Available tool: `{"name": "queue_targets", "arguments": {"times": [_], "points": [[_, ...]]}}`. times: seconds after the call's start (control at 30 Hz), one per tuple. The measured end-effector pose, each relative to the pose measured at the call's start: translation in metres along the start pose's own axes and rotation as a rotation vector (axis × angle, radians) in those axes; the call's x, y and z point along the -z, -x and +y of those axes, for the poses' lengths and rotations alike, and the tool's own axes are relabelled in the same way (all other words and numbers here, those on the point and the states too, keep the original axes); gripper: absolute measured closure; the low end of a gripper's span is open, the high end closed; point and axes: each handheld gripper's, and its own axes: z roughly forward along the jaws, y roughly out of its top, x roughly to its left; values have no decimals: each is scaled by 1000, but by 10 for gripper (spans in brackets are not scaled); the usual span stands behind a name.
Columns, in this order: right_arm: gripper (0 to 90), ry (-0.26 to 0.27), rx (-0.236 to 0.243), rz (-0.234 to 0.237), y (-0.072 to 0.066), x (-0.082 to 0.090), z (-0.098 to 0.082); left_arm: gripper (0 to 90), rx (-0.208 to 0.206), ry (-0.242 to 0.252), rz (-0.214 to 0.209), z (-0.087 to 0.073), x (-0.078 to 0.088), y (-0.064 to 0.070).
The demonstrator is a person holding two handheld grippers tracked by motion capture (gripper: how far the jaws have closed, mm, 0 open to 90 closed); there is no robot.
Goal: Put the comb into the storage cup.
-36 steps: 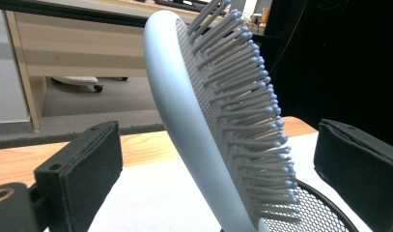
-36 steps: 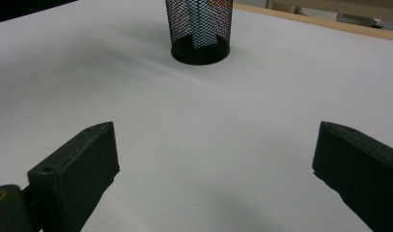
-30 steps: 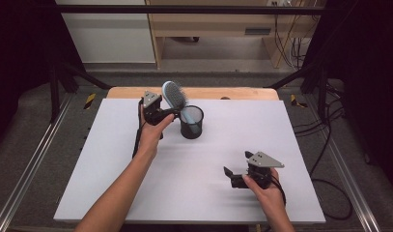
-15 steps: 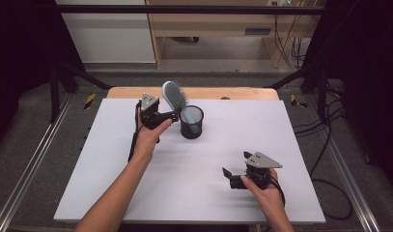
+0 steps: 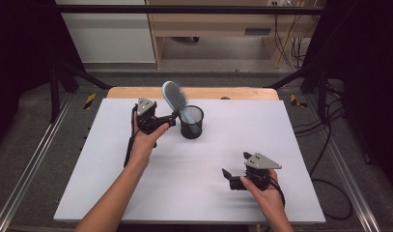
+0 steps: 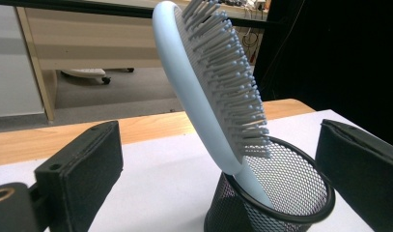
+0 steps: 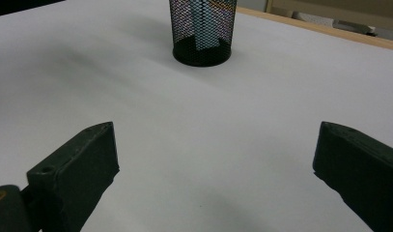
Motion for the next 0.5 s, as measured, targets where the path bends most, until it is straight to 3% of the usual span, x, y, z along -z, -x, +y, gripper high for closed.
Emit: {"name": "queue_targets", "arguments": {"times": [0.13,0.27,0.4,0.5], "points": [[25,3,-13,-2,1,-1,0,31,-3,-20,19,1,7,3],[25,16,-25,-7,2,1,2,20,-35,-19,10,5,19,6],[25,2,-24,-14,3,1,1,24,3,-15,21,3,28,3],[25,5,-18,-27,2,1,2,25,1,-16,31,2,33,3]]}}
